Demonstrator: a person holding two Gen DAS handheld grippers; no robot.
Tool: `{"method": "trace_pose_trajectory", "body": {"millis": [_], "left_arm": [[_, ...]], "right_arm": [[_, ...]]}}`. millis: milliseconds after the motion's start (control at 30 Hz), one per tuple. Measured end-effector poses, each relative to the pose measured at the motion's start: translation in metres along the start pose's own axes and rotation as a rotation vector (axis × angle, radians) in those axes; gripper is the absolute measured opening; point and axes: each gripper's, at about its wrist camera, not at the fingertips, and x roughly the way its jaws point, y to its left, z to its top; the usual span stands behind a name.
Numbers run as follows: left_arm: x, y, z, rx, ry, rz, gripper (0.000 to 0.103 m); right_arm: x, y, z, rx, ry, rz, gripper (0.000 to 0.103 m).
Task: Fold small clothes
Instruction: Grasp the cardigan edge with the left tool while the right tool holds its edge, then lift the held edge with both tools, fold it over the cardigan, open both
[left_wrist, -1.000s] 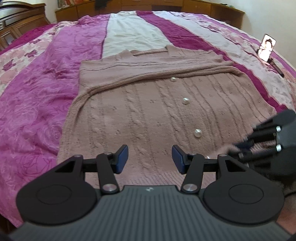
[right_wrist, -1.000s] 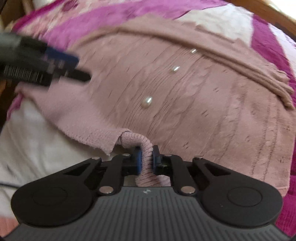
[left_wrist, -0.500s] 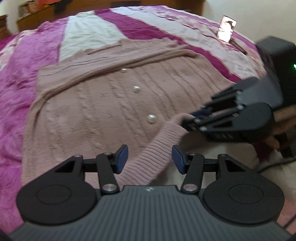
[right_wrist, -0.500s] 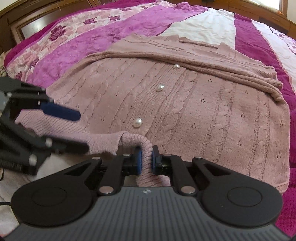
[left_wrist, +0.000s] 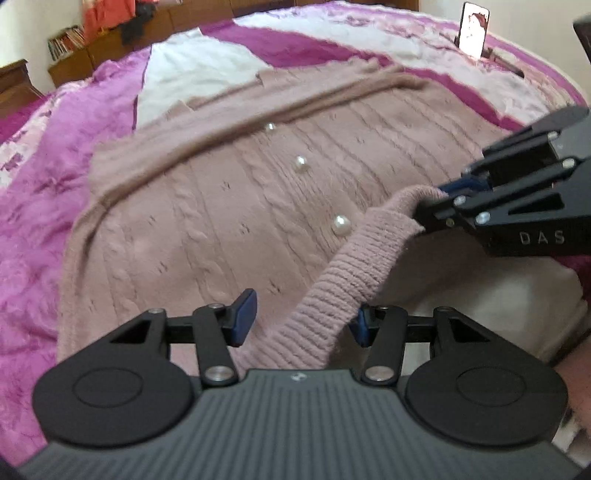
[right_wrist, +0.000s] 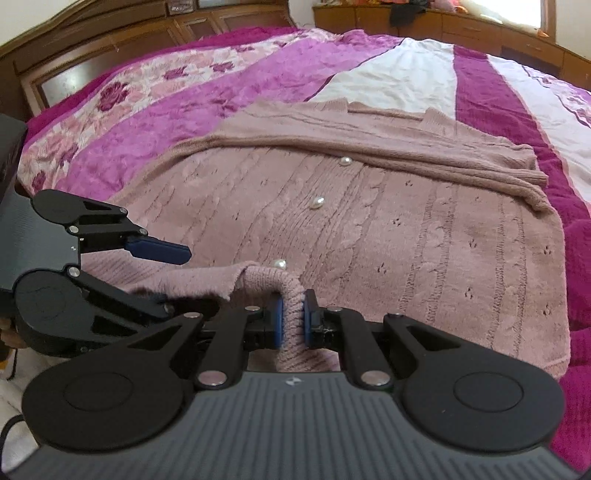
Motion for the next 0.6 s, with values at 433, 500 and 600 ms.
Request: {"method": "trace_pose_trajectory", "body": {"millis": [433, 500, 600], "left_arm": [[-0.018, 0.012, 0.03, -0.068, -0.124, -0.012, 0.008], [-0.02, 0.016, 0.036, -0.08, -0.144, -0.003, 0.008], [-0.023, 0.021, 0.045, -0.098, -0.169, 0.009, 0.008]], "right_arm": [[-0.02, -0.008, 0.019, 0.086, -0.155, 0.002, 0.011], [-0.022, -0.009, 0.025, 0.096, -0.18, 0.004, 0.011], [-0.023, -0.009, 0.035, 0.101, -0.217, 0.003, 0.011]]}}
